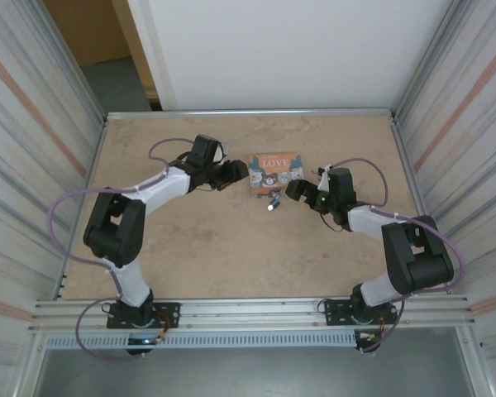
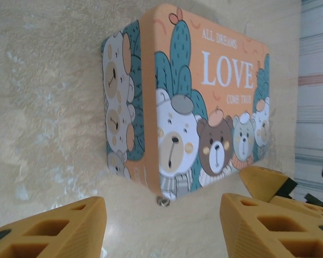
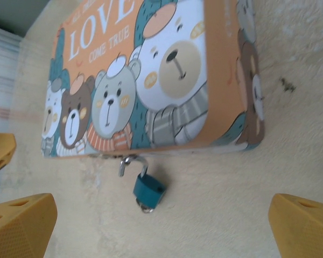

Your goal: Unlock the padlock with the key

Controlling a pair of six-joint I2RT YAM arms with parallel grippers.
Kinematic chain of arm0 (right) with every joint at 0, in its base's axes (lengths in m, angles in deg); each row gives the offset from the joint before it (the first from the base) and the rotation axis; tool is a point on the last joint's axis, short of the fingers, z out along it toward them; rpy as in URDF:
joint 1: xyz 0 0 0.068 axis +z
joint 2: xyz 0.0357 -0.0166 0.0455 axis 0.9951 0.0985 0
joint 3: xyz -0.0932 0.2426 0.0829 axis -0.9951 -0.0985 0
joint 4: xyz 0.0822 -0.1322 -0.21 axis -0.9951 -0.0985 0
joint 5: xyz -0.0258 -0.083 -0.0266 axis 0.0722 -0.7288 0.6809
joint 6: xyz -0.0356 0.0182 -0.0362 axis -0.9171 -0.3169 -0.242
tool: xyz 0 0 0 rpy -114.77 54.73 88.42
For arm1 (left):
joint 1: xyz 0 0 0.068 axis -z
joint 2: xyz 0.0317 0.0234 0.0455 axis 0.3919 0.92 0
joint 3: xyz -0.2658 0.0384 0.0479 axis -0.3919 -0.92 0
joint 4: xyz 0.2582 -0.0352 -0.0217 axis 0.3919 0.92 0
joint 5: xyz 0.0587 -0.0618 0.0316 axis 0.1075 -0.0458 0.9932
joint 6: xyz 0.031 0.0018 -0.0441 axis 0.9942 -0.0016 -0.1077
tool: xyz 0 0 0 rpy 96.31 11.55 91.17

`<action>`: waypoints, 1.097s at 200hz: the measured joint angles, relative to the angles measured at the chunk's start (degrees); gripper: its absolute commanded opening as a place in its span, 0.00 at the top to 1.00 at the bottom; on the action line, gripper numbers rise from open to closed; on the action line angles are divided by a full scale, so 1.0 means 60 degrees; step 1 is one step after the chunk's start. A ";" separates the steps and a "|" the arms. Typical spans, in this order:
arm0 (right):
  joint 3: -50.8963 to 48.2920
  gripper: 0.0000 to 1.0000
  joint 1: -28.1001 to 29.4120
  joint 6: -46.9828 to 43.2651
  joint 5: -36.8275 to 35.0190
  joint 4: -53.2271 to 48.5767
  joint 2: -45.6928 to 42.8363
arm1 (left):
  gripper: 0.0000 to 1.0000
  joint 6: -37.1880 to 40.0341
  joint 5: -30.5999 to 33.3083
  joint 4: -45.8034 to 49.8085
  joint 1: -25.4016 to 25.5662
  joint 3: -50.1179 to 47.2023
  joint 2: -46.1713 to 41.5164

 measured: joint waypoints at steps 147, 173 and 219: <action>0.3388 0.06 -0.0361 -0.2586 0.1198 -0.1923 0.2674 | 0.52 0.0153 -0.0936 -0.0204 0.0106 0.1457 0.2200; 0.3646 0.06 -0.0175 -0.2932 0.1213 -0.2259 0.2798 | 0.52 0.0146 -0.0878 -0.0463 0.0124 0.0739 0.1727; 0.4029 0.05 0.0306 -0.3340 0.1304 -0.2492 0.3064 | 0.52 0.0011 -0.0506 -0.0685 0.0288 -0.0805 0.0517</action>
